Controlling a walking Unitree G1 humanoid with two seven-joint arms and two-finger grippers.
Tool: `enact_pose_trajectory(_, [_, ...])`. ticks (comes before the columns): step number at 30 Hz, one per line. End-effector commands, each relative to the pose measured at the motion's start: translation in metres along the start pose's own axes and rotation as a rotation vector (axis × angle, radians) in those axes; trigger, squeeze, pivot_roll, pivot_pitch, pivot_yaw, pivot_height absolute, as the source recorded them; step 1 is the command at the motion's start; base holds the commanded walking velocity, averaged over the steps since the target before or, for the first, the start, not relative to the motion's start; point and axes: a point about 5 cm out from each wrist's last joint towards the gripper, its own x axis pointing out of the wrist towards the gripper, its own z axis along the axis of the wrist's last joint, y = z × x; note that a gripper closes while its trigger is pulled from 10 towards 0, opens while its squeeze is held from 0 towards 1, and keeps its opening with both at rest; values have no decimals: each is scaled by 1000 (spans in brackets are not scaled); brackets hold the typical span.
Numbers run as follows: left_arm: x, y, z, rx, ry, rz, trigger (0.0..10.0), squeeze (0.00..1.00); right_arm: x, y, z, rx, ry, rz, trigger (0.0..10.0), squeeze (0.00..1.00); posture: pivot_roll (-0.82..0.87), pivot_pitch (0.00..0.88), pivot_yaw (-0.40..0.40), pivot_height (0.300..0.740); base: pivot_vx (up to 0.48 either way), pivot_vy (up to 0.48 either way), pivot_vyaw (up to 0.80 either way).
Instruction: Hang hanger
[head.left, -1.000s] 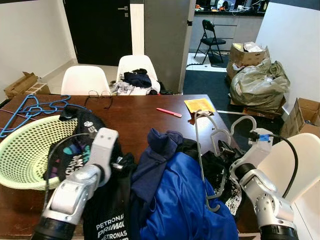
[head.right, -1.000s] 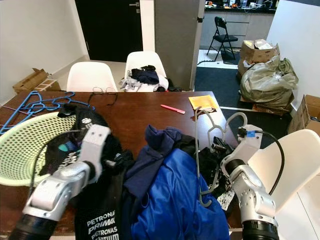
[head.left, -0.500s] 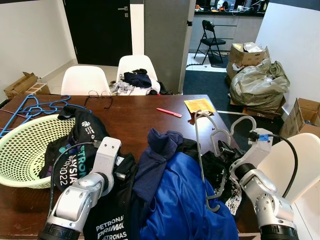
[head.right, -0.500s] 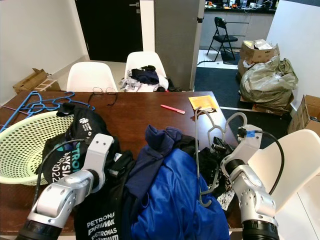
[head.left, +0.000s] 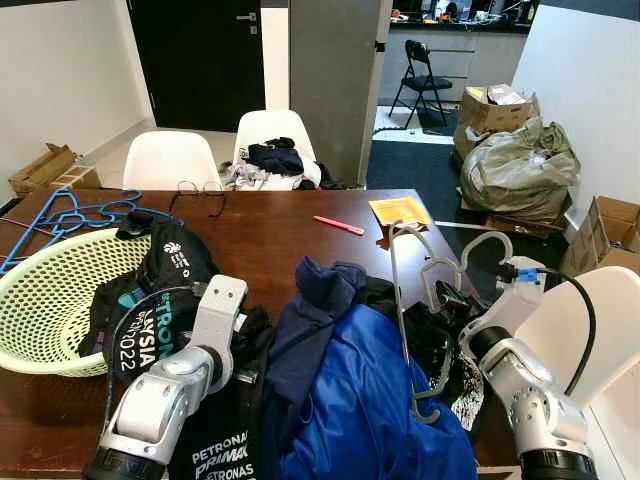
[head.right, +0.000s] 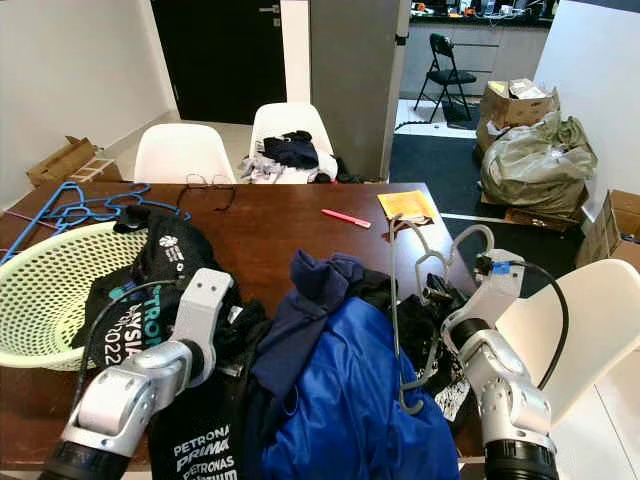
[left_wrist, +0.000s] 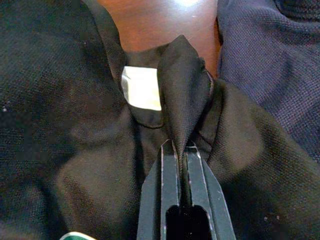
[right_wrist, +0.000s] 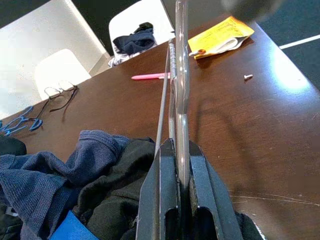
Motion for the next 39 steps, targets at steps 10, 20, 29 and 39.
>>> enact_pose_trajectory(10, [-20,28,79,-46,-397,107,0,0,-1,-5,-12,13,53,-28,10000,0,18,0,-20,740,0,0,0])
enact_pose_trajectory(20, [-108,109,168,180,-760,663,0,0,-1,-5,-12,12,55,-25,10000,0,26,0,-25,740,0,0,0])
enact_pose_trajectory(29, [-158,114,185,313,-922,922,0,0,-1,-6,-11,13,56,-23,10000,0,27,0,-34,740,0,0,0])
enact_pose_trajectory(39, [-124,75,152,347,-797,737,0,0,1,-6,-11,21,58,-21,10000,0,30,0,-32,740,0,0,0])
